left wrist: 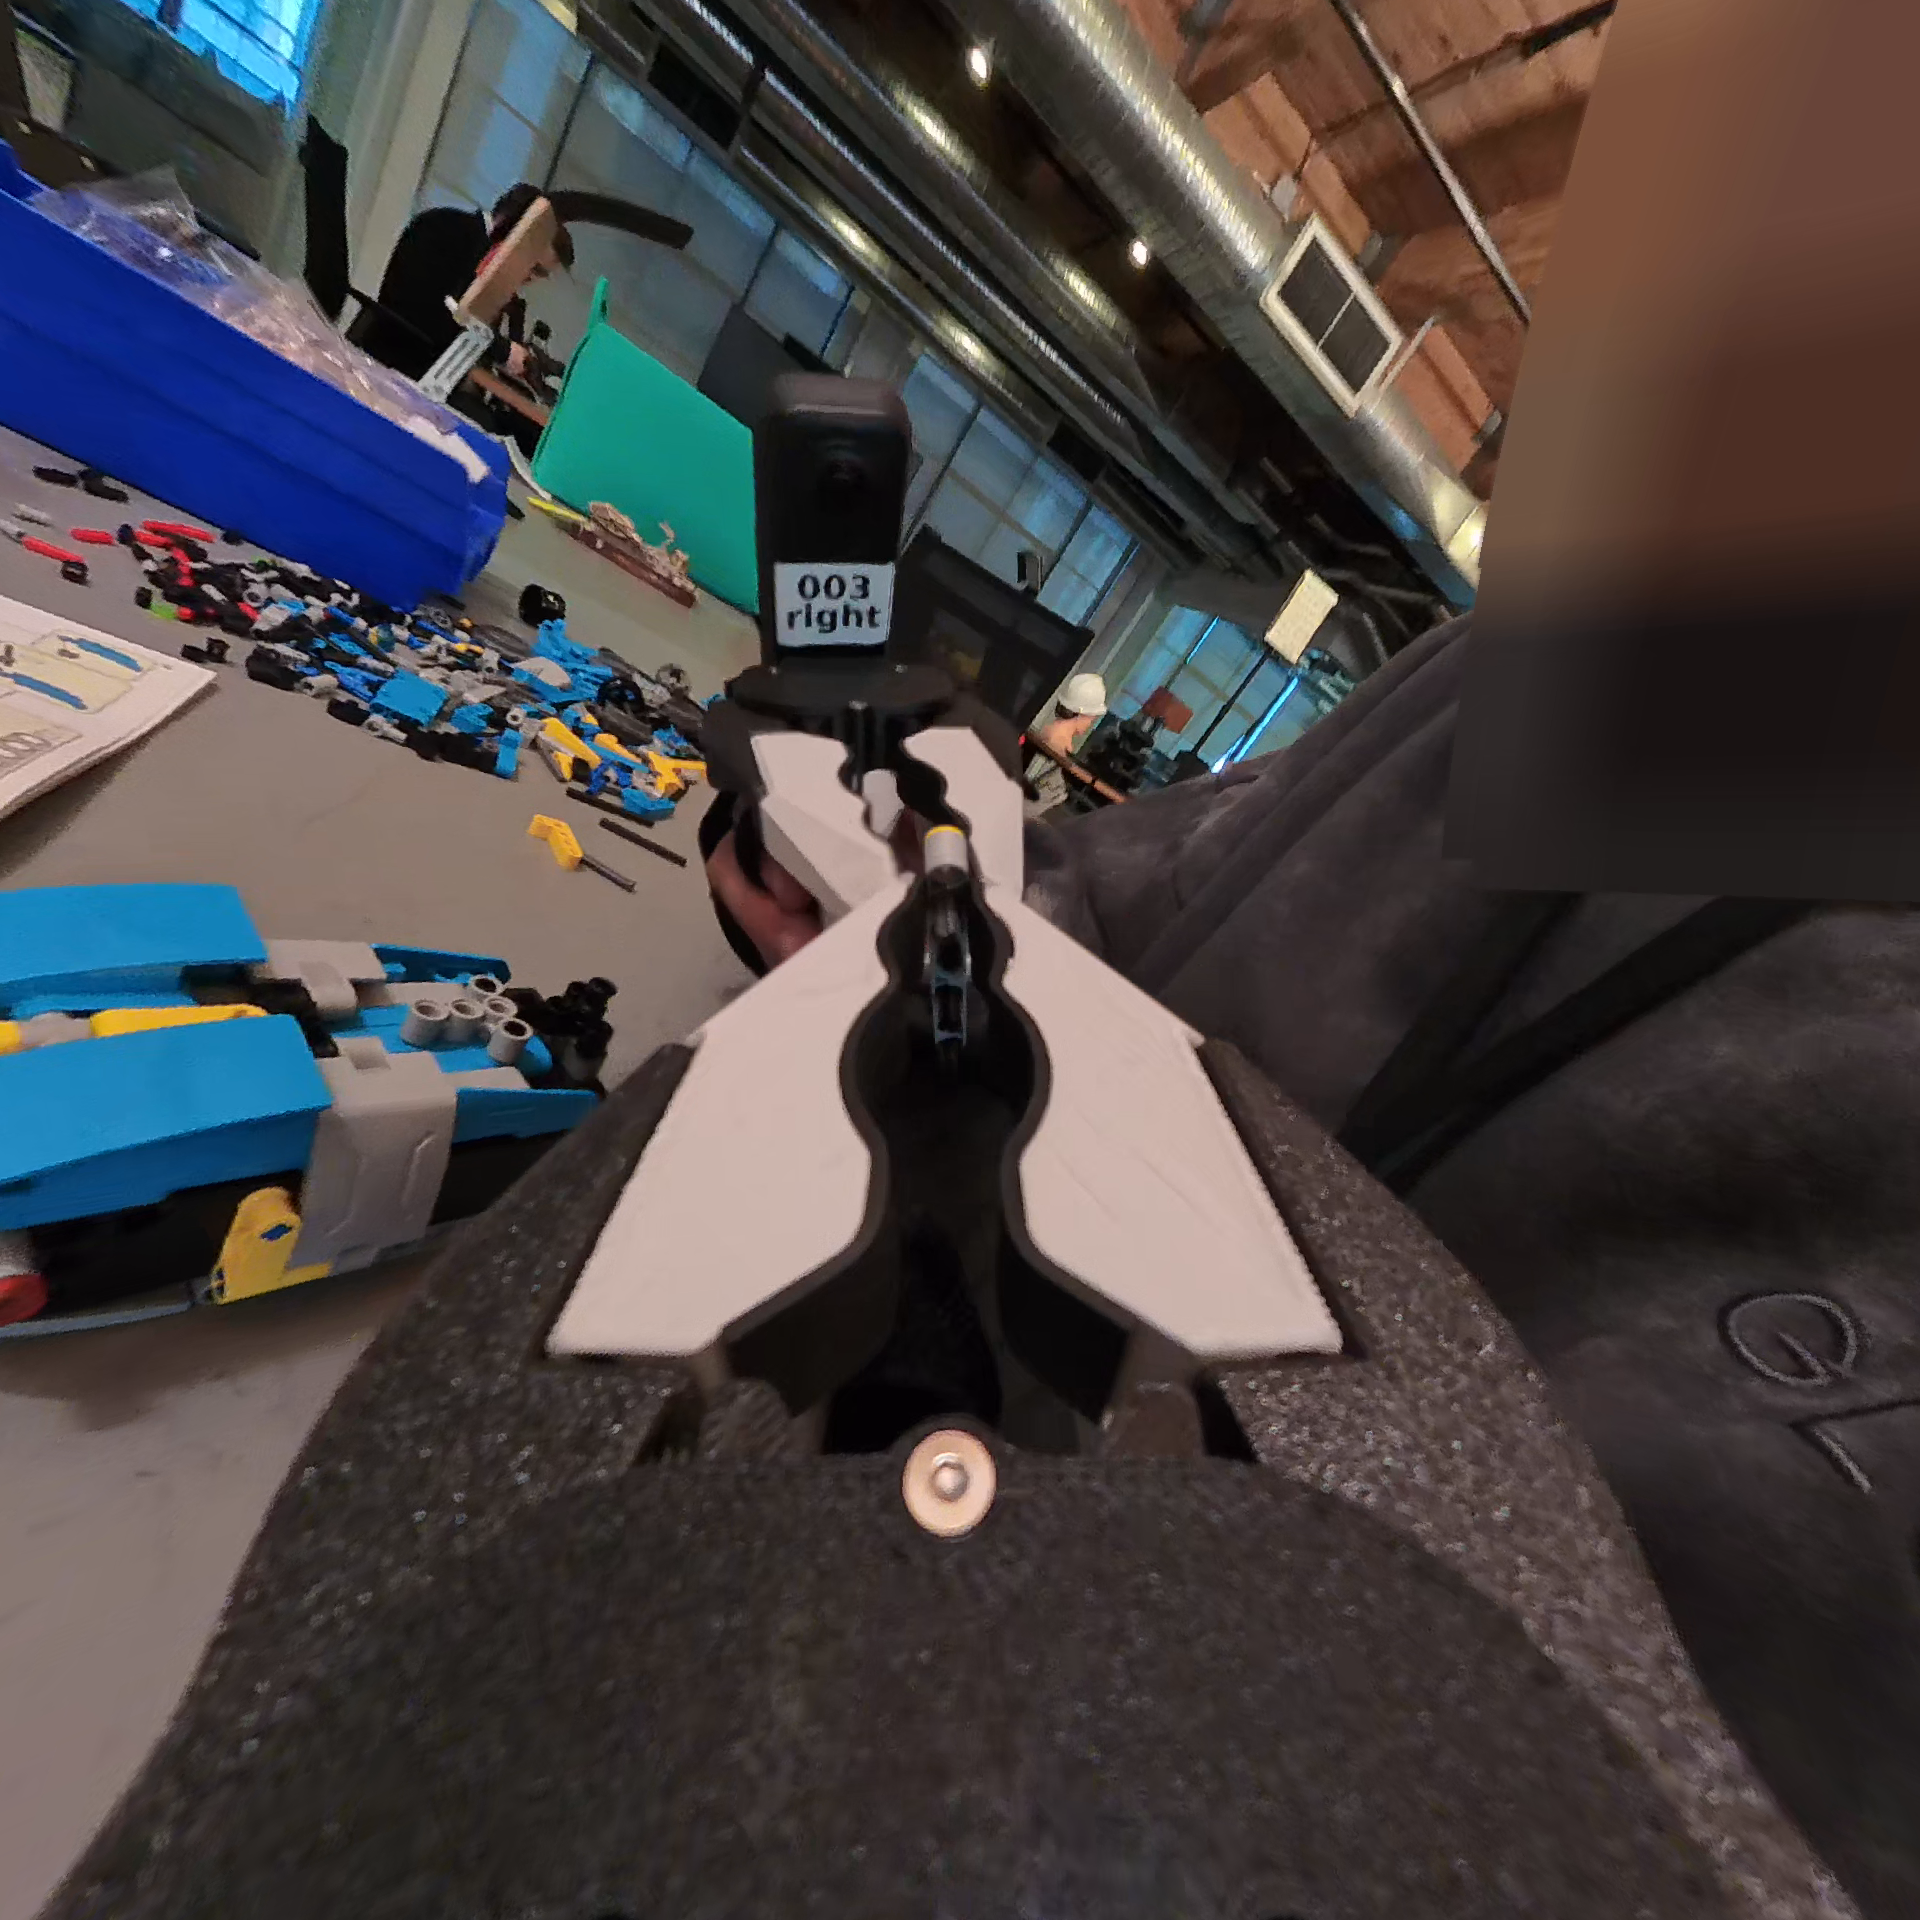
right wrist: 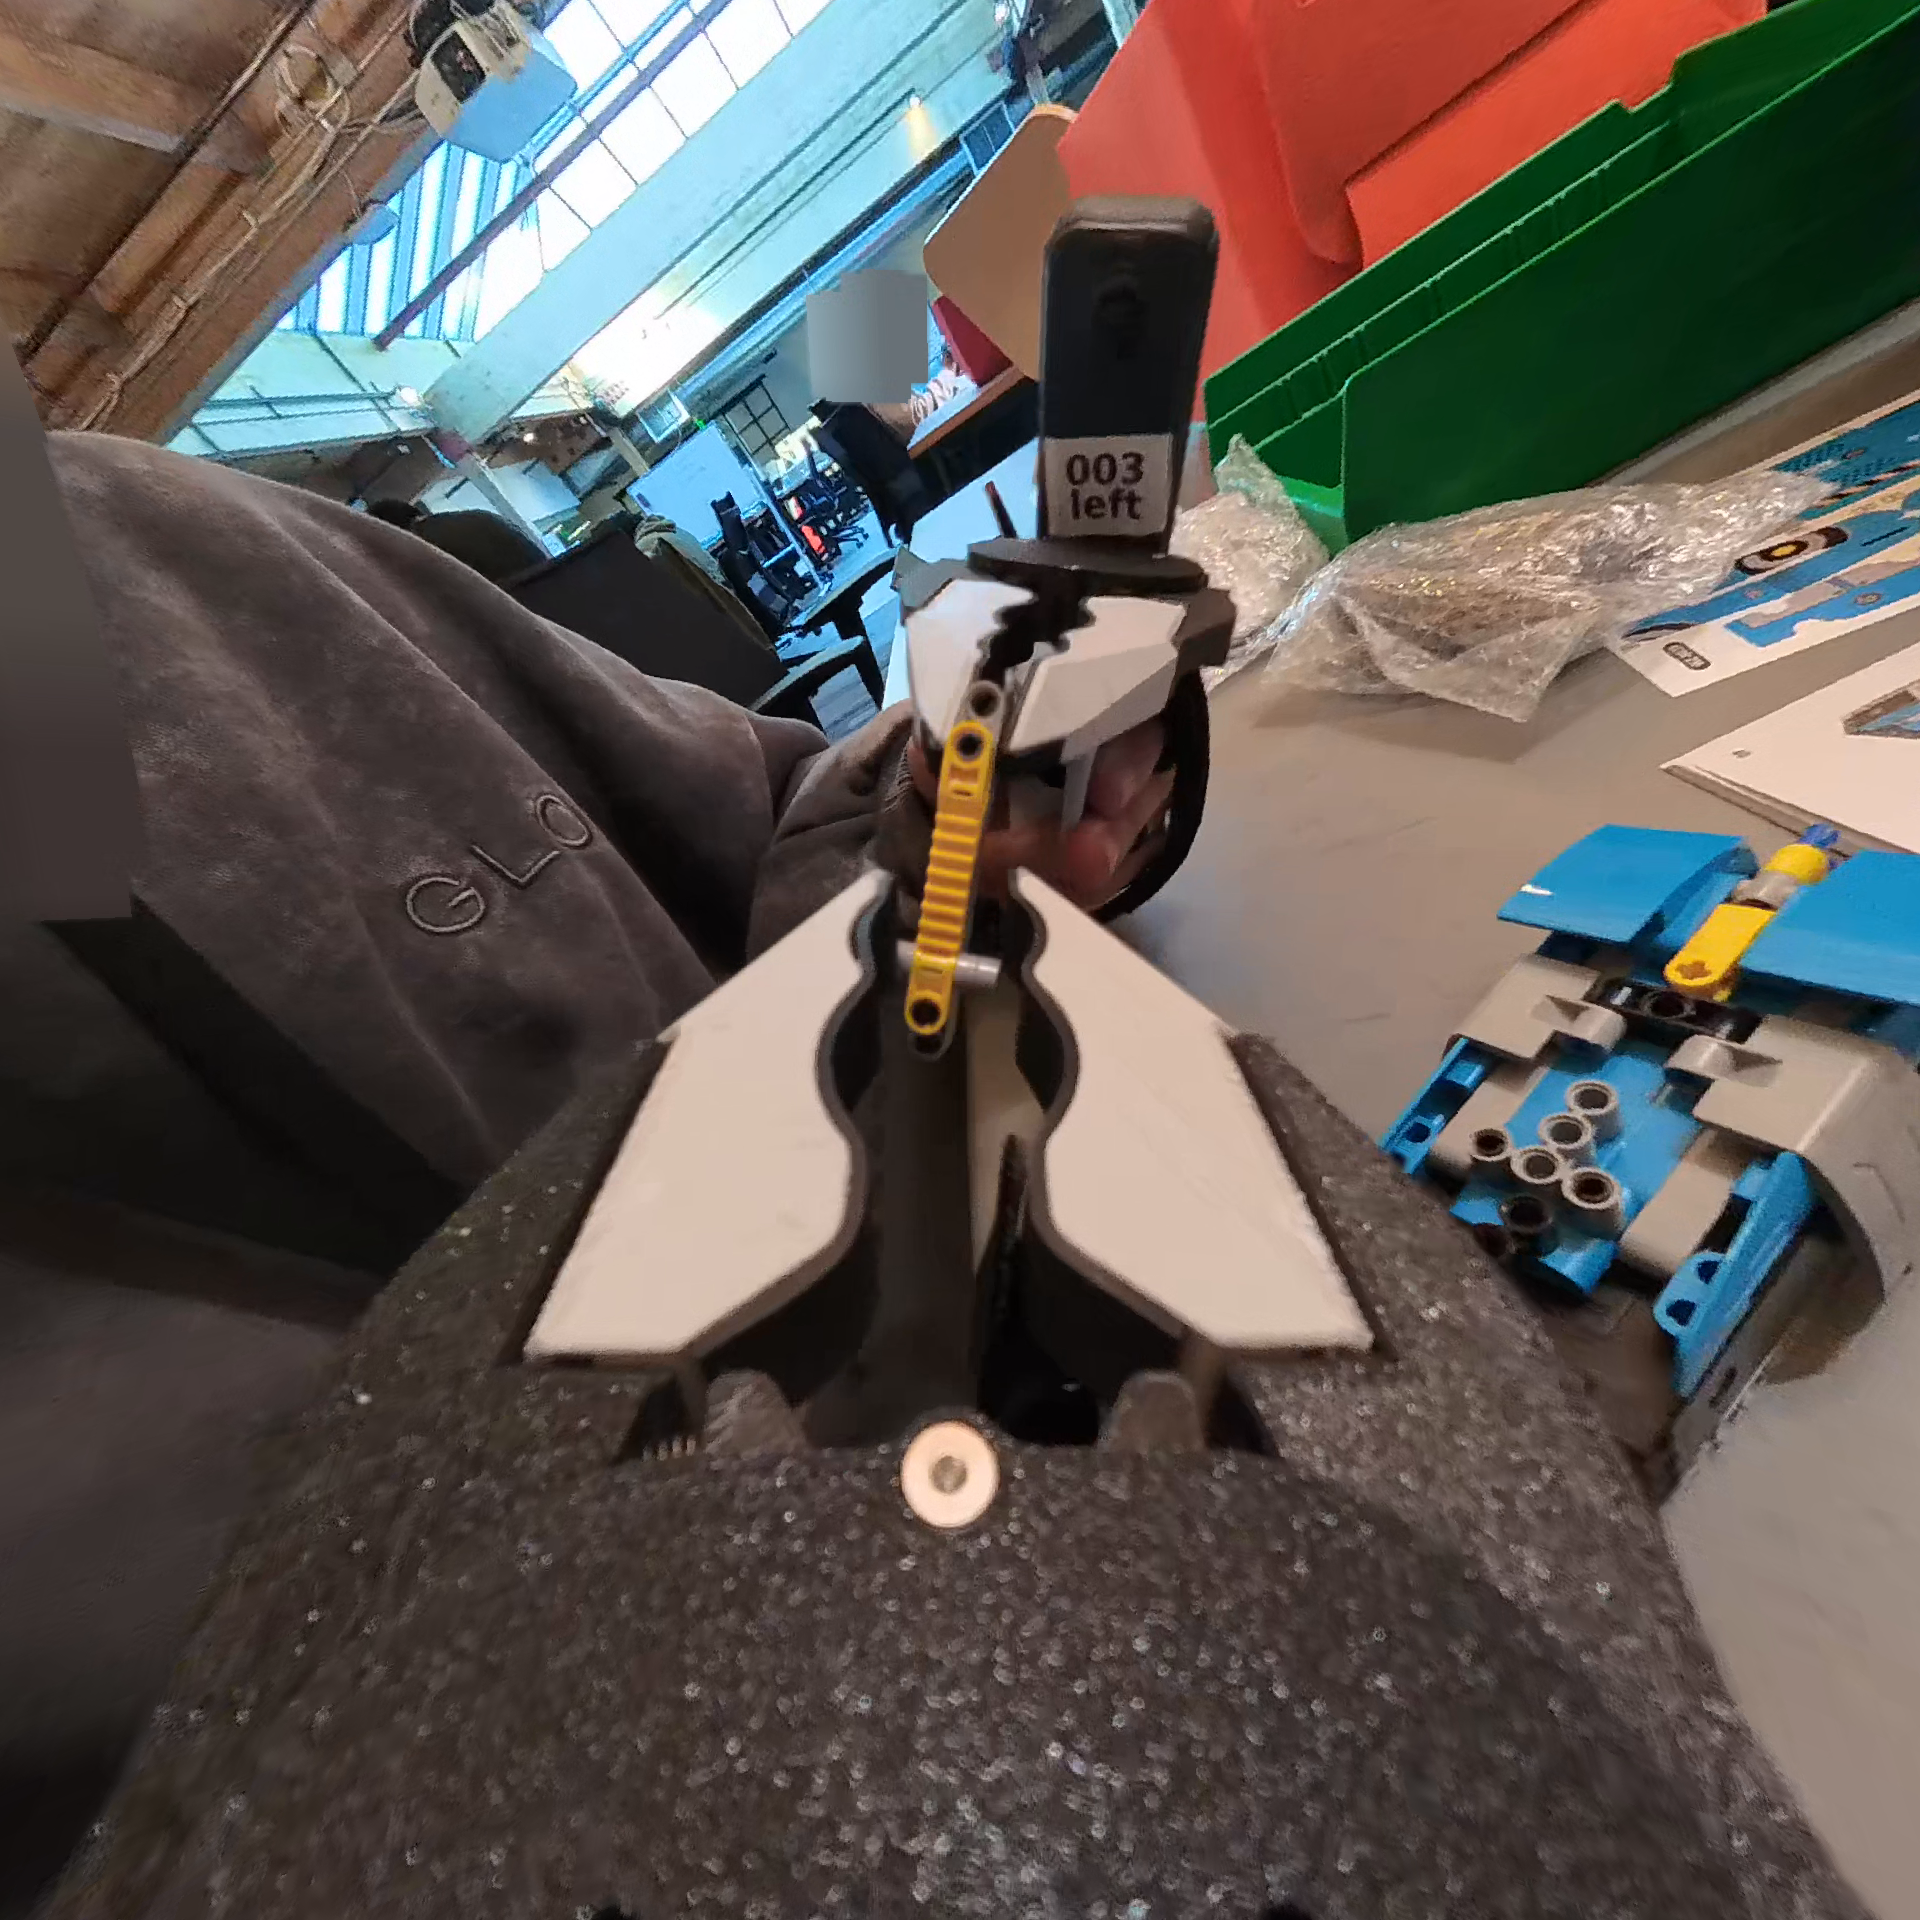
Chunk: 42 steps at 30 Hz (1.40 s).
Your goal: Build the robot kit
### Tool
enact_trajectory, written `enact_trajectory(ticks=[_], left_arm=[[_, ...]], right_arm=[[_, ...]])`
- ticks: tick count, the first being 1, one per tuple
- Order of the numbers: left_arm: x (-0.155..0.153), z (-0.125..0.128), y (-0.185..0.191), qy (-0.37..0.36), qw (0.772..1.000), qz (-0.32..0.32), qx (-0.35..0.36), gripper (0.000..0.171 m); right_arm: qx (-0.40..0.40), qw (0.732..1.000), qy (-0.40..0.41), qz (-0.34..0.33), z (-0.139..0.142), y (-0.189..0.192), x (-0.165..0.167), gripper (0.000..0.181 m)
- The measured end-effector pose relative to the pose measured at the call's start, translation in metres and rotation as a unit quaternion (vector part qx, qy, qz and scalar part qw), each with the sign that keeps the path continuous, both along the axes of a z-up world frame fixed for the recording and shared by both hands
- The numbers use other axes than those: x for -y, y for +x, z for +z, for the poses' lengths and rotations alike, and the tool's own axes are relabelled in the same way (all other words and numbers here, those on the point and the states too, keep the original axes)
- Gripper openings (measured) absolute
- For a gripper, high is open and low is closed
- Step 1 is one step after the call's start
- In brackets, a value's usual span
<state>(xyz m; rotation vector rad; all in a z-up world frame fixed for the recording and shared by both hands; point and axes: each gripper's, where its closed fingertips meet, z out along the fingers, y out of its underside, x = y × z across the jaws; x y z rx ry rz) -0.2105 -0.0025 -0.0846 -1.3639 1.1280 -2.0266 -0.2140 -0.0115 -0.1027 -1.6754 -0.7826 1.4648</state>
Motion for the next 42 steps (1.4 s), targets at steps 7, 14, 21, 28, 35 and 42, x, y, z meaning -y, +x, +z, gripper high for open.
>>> enact_trajectory(ticks=[7, 14, 21, 28, 35, 42], left_arm=[[-0.003, -0.009, 0.007, 0.057, 0.997, 0.043, -0.021, 0.018], [-0.037, -0.028, 0.006, 0.069, 0.988, 0.117, -0.070, 0.021], [-0.066, -0.044, 0.001, 0.087, 0.976, 0.168, -0.107, 0.021], [-0.074, -0.059, -0.007, 0.206, 0.946, 0.201, -0.150, 0.008], [-0.082, -0.061, -0.010, 0.159, 0.955, 0.196, -0.154, 0.008], [-0.086, -0.058, -0.013, 0.125, 0.962, 0.195, -0.143, 0.009]], right_arm=[[0.043, 0.998, 0.034, -0.040, -0.006, 0.014, -0.008, 0.007], [0.152, 0.943, 0.048, -0.292, -0.017, 0.164, -0.076, 0.007], [0.030, 0.916, -0.058, -0.395, -0.031, 0.227, -0.101, 0.007], [0.083, 0.920, -0.062, -0.378, -0.046, 0.213, -0.108, 0.007], [0.148, 0.920, -0.050, -0.360, -0.063, 0.199, -0.111, 0.007], [0.144, 0.921, -0.047, -0.359, -0.061, 0.197, -0.110, 0.007]])
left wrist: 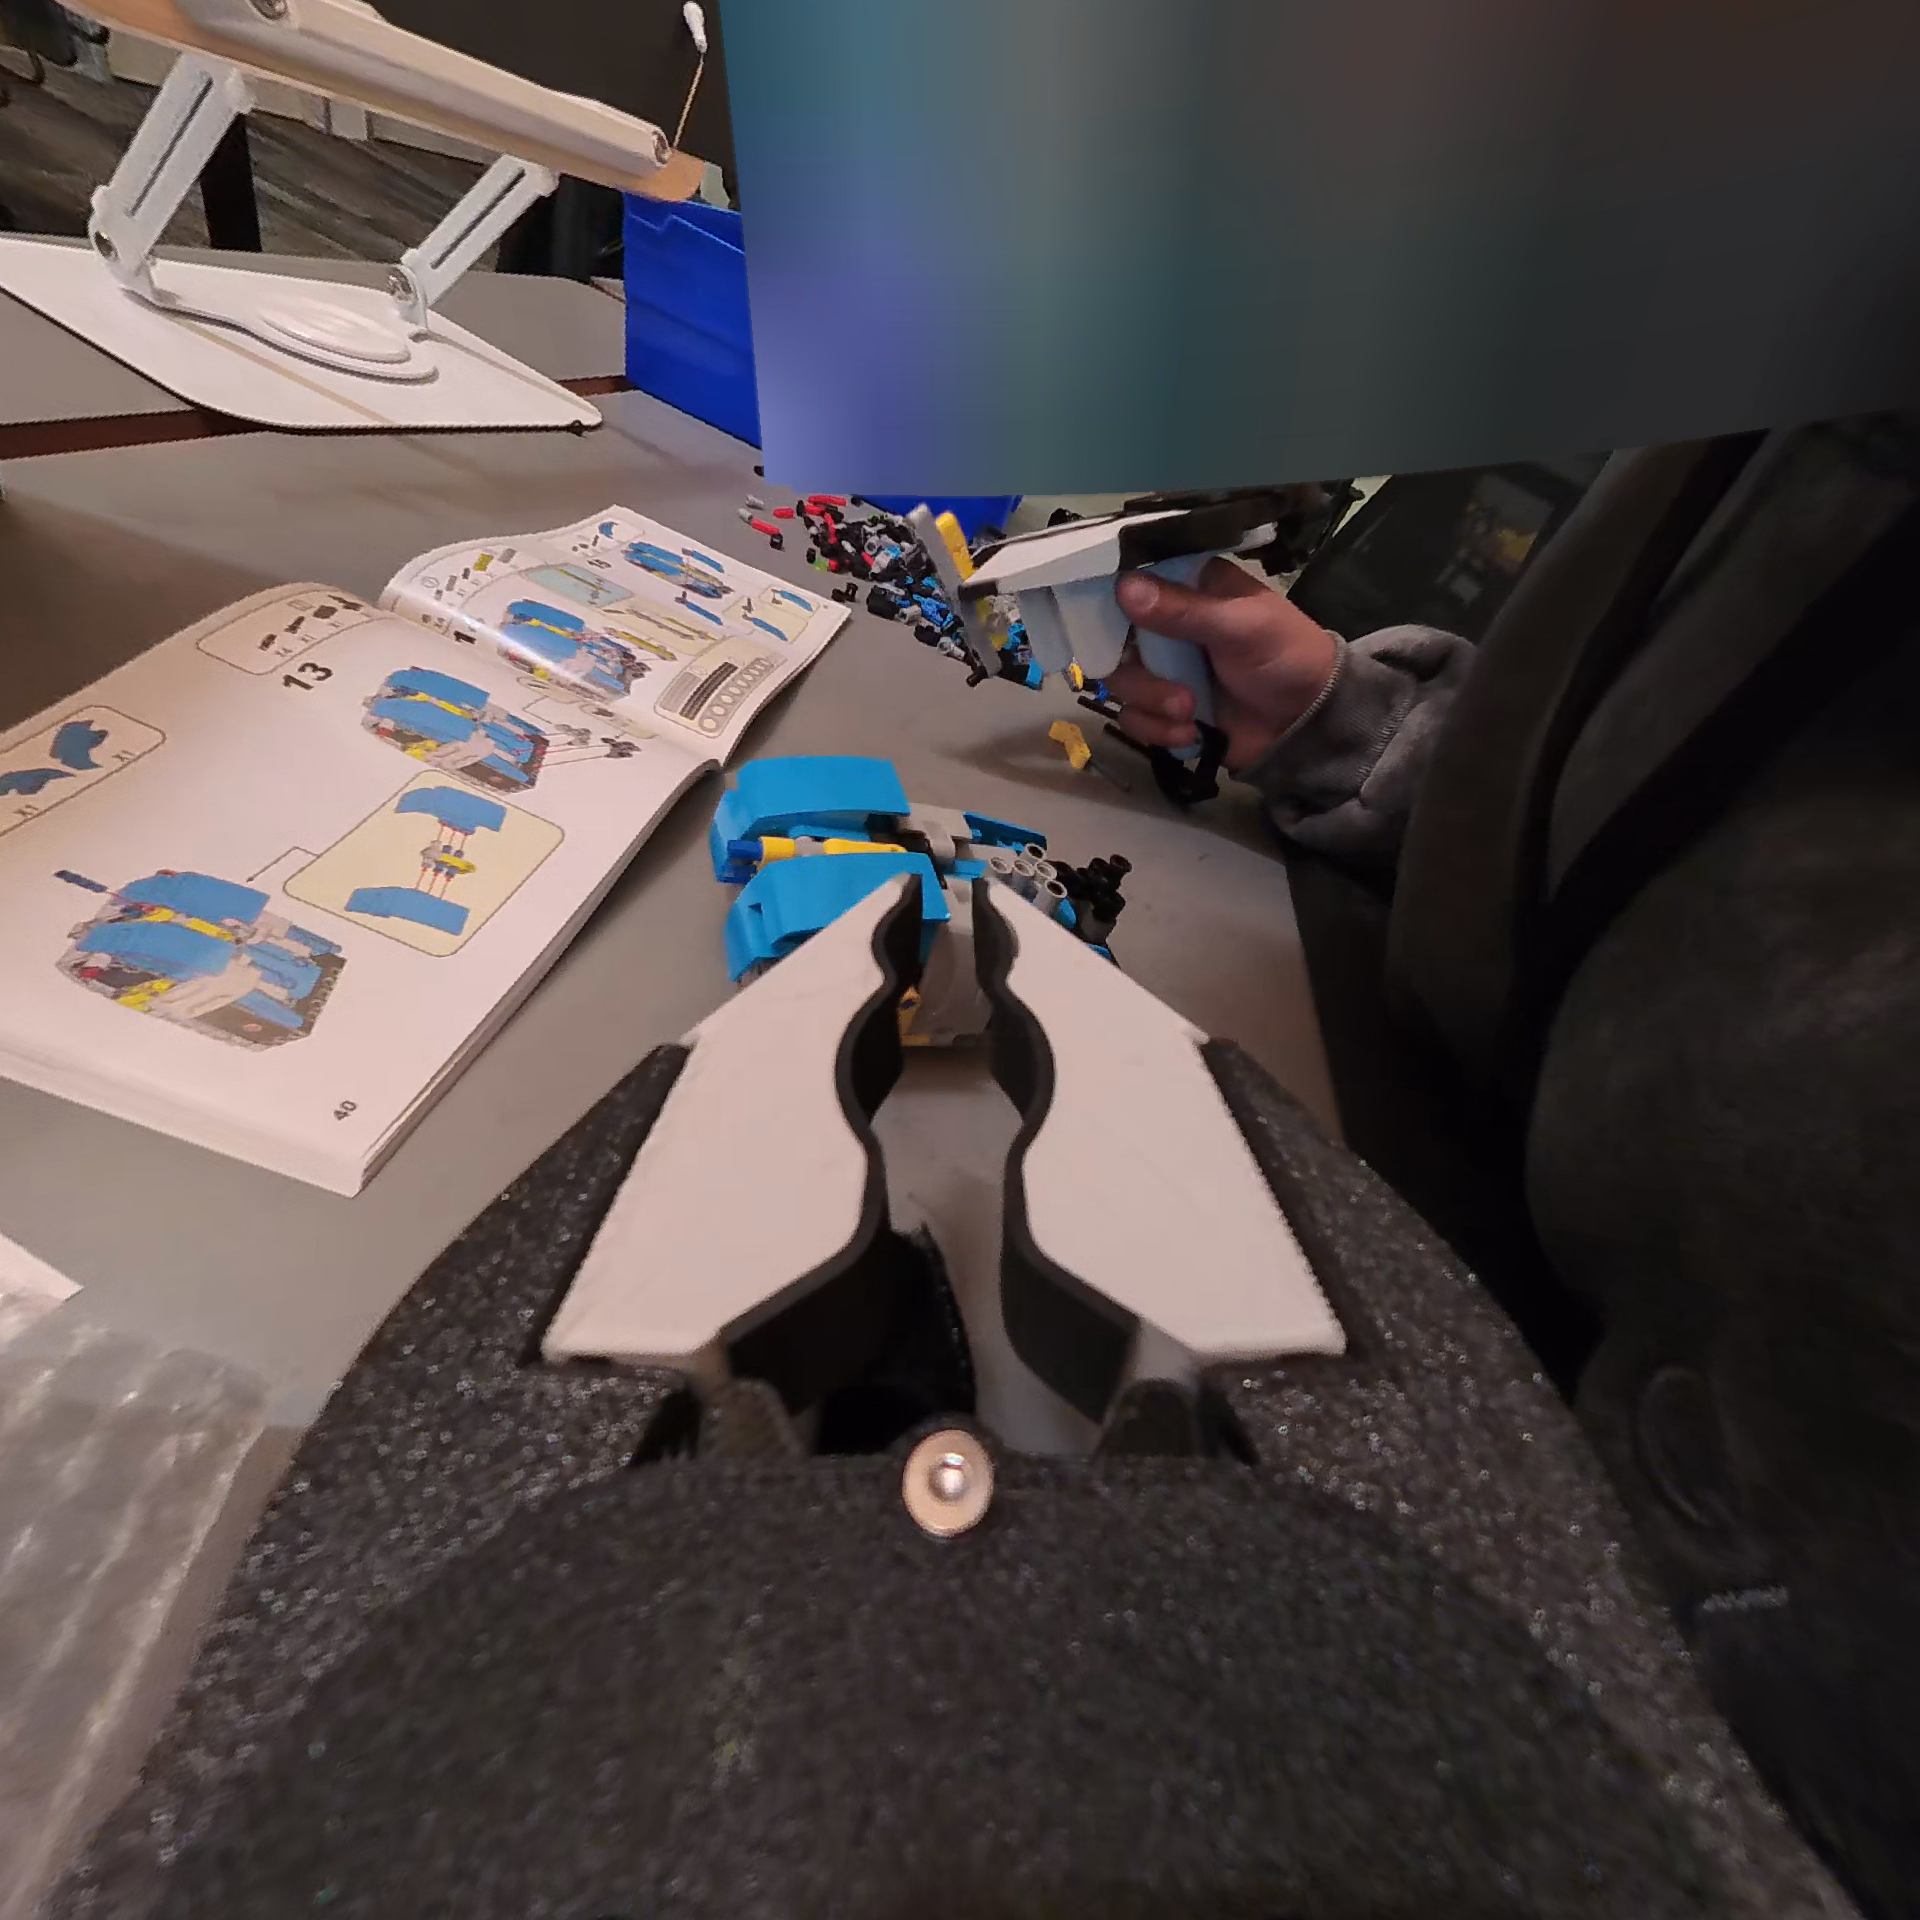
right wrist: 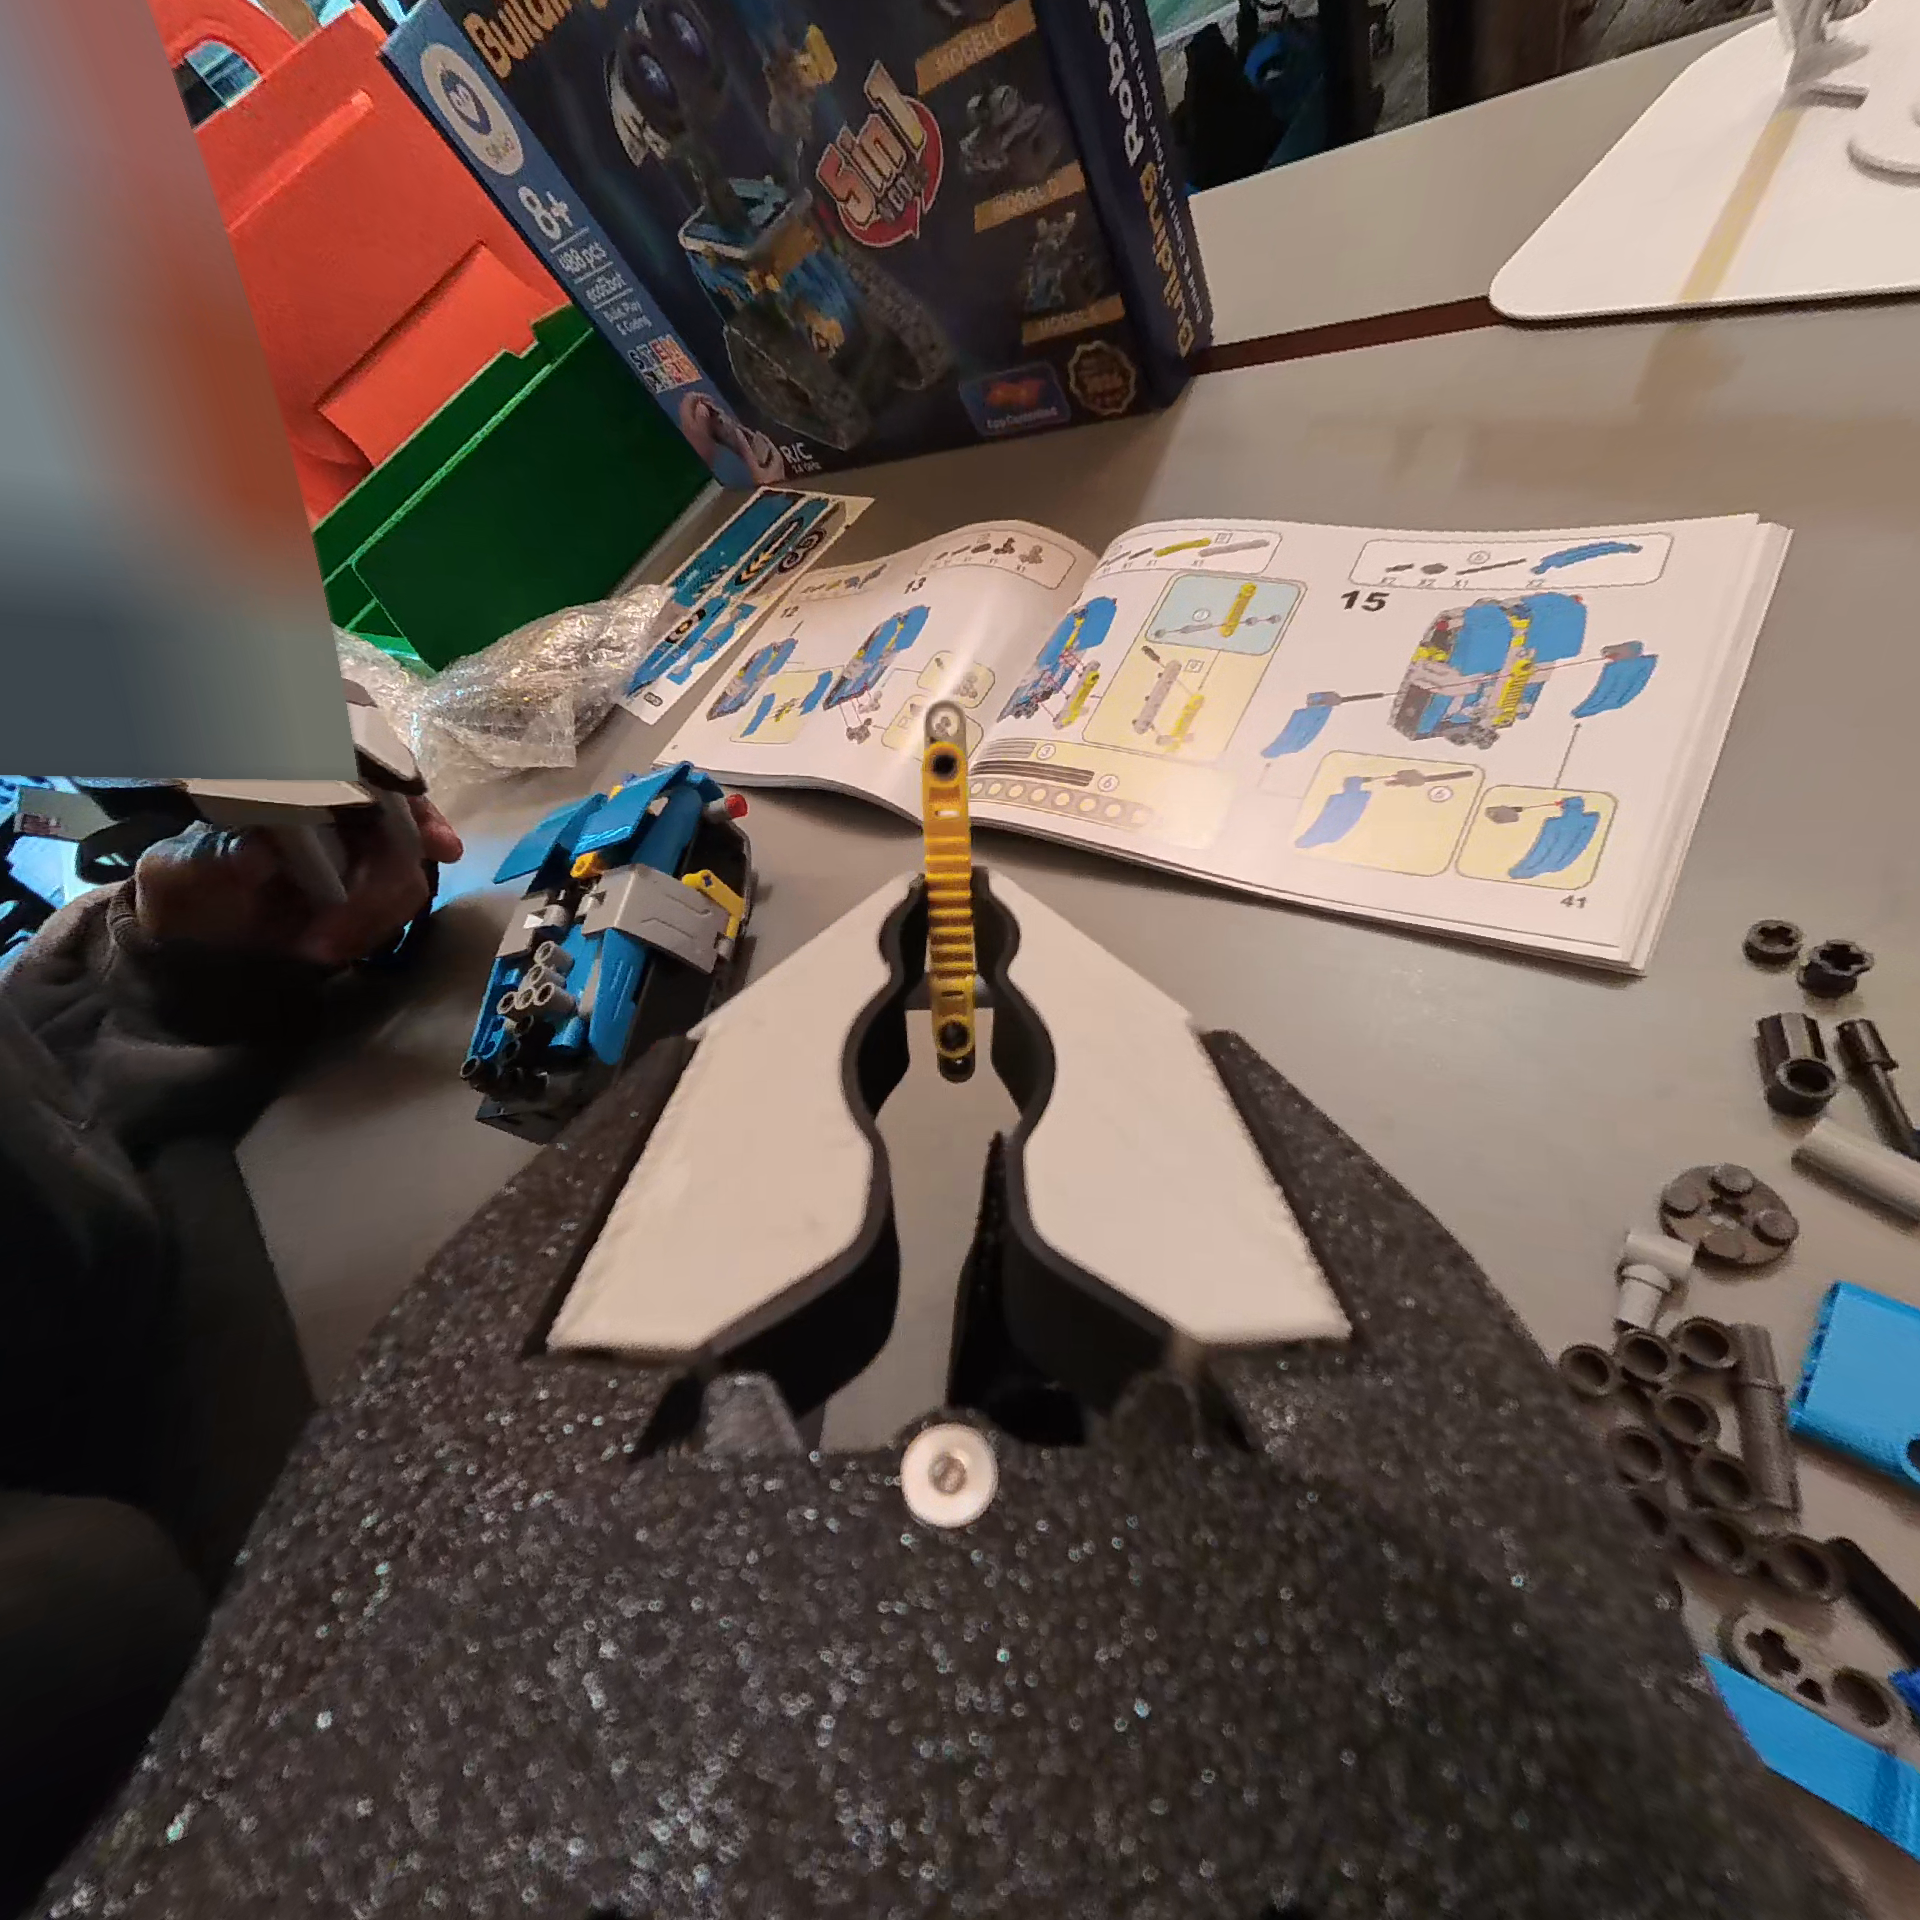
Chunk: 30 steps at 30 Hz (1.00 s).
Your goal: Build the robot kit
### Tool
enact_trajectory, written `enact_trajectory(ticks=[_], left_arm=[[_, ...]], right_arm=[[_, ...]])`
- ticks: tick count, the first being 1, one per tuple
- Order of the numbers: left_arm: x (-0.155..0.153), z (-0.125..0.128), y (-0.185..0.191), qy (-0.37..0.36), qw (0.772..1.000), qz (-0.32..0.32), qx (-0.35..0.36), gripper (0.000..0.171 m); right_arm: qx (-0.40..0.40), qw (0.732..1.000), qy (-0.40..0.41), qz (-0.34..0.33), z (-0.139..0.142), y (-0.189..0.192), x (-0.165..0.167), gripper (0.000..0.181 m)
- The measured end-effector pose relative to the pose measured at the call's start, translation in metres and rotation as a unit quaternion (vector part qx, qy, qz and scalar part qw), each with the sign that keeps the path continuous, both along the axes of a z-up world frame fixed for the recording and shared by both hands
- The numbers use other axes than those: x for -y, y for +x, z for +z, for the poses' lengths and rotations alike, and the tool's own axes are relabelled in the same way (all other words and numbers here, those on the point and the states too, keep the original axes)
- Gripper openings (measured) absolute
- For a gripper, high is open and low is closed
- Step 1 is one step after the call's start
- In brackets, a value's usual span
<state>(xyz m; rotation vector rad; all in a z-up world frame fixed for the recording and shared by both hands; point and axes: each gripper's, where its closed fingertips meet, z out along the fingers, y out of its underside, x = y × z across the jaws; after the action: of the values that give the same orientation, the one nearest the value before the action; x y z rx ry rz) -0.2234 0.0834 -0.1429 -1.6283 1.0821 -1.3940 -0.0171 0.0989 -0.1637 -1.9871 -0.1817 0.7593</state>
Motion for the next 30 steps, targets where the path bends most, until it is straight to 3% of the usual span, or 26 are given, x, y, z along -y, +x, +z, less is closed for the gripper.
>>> enact_trajectory(ticks=[13, 17, 22, 30], left_arm=[[0.004, -0.002, 0.002, -0.007, 1.000, -0.010, -0.003, 0.009], [0.006, -0.003, 0.004, -0.001, 1.000, -0.013, -0.008, 0.009], [0.010, -0.005, 0.006, 0.016, 1.000, -0.016, -0.022, 0.009], [0.013, -0.007, 0.007, 0.034, 0.999, -0.015, -0.030, 0.009]], right_arm=[[0.025, 1.000, 0.001, 0.004, -0.002, -0.002, 0.003, 0.007], [0.052, 0.998, -0.029, 0.034, -0.015, -0.013, 0.010, 0.007], [0.100, 0.994, 0.025, 0.035, 0.000, -0.016, 0.015, 0.007], [0.068, 0.997, 0.038, 0.025, 0.011, -0.012, 0.020, 0.007]])
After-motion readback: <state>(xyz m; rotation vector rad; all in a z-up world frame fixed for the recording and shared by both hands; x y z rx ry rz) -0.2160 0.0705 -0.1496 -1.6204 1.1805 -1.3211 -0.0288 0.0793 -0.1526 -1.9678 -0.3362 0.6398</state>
